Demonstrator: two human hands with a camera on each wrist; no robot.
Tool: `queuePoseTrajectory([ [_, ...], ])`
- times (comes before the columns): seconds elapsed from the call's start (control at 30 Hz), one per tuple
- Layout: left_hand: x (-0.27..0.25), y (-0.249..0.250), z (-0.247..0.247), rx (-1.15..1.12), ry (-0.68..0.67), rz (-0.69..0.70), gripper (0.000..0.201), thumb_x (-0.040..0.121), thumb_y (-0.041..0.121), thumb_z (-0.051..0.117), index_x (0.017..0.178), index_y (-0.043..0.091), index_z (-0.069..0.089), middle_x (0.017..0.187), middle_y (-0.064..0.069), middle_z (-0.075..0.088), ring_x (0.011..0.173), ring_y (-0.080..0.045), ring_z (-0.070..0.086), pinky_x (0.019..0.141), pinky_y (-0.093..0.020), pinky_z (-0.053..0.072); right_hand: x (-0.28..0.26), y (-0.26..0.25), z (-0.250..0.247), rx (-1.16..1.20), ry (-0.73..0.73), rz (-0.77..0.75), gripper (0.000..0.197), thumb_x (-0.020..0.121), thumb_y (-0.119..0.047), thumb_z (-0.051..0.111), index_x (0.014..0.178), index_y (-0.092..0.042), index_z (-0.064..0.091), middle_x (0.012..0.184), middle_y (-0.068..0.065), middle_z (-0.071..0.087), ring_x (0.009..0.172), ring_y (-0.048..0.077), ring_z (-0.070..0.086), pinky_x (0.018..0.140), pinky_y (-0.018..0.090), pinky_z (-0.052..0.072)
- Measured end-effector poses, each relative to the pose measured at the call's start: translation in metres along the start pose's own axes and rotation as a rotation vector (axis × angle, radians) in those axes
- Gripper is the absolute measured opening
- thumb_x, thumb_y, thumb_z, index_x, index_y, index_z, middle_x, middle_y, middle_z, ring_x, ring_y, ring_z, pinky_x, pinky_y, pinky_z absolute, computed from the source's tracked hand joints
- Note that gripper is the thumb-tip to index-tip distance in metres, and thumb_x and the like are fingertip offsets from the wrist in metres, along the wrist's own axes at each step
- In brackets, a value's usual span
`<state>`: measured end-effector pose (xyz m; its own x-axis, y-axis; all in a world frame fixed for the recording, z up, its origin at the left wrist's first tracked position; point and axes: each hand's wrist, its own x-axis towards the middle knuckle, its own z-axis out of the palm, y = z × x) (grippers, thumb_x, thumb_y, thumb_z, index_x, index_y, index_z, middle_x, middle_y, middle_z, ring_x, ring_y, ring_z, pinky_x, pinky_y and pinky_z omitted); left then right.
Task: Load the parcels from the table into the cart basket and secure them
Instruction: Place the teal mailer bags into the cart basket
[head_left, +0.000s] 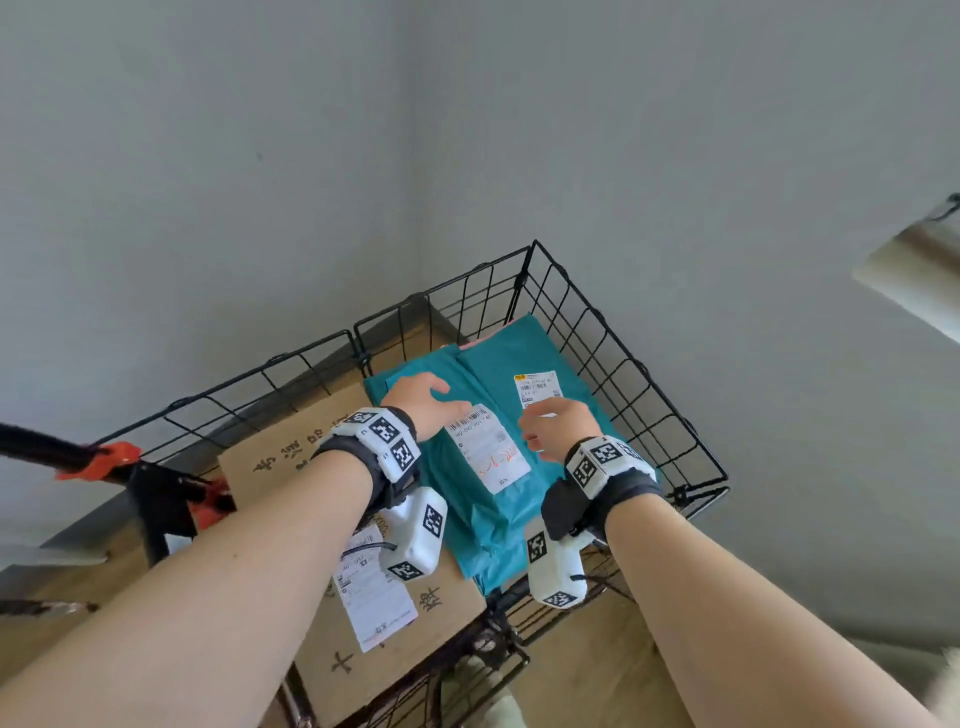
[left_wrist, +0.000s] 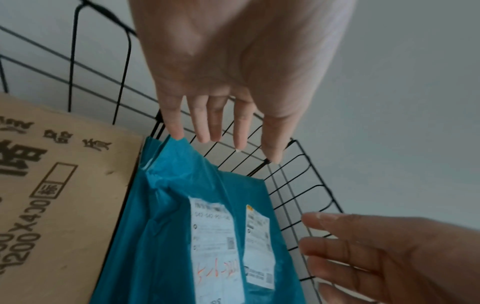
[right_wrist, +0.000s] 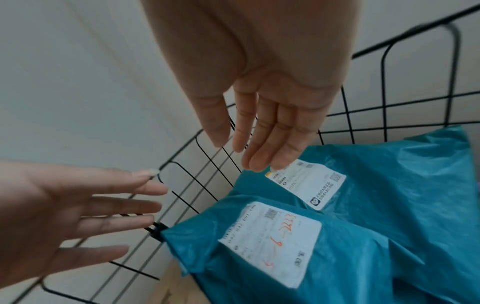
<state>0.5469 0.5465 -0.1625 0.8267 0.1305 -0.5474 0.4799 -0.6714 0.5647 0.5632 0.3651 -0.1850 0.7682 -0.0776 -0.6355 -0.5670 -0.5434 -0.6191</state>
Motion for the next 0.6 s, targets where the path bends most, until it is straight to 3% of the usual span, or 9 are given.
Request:
queuePoseTrajectory([
  [0.13,-0.048,0.019,-0.025,0.011,0.032,0.148,0.044,0.088,0.036,0.063,0.125,0.013,0.058,0.134,-0.007,0.053,0.12,-0.023,0.052,0.098,-0.028,0.038,-0.063,-0.014,-0.009,0.099,0.09,-0.066,0.018,0.077,-0.013,0.055,0.068,-0.025,0.063,0.077,0.008,0.068,0.068,0.024,0.059,0.073,0.036,0.054],
  [0.3,-0.122,0.047,-0.051,-0.06,0.045,0.352,0.034,0.087,0.03,0.064,0.116,0.013,0.062,0.12,-0.007,0.061,0.104,-0.019,0.057,0.085,-0.023,0.039,-0.156,-0.02,-0.021,0.27,0.231,-0.158,0.02,0.083,-0.007,0.053,0.076,-0.021,0.065,0.075,0.008,0.067,0.063,0.019,0.058,0.069,0.031,0.053],
  [0.43,-0.187,0.065,-0.048,-0.167,0.03,0.493,0.021,0.087,0.022,0.064,0.106,0.012,0.064,0.1,-0.003,0.062,0.091,-0.017,0.056,0.072,-0.023,0.04,-0.233,-0.006,-0.026,0.434,0.342,-0.233,0.024,0.084,-0.001,0.053,0.071,-0.019,0.064,0.067,0.008,0.064,0.056,0.017,0.055,0.067,0.033,0.053],
  [0.5,-0.22,0.071,-0.038,-0.207,0.004,0.549,0.017,0.087,0.02,0.064,0.103,0.013,0.065,0.097,-0.001,0.061,0.094,-0.017,0.057,0.075,-0.022,0.039,-0.269,0.006,-0.029,0.484,0.412,-0.249,0.026,0.082,0.001,0.054,0.068,-0.018,0.065,0.064,0.009,0.063,0.054,0.018,0.053,0.062,0.031,0.05],
  [0.6,-0.265,0.075,-0.014,-0.243,-0.073,0.62,0.018,0.086,0.016,0.065,0.103,0.011,0.066,0.098,-0.003,0.064,0.095,-0.018,0.06,0.079,-0.023,0.042,-0.317,0.033,-0.035,0.504,0.534,-0.25,0.026,0.079,0.0,0.056,0.067,-0.02,0.067,0.064,0.007,0.066,0.057,0.019,0.056,0.066,0.033,0.053],
])
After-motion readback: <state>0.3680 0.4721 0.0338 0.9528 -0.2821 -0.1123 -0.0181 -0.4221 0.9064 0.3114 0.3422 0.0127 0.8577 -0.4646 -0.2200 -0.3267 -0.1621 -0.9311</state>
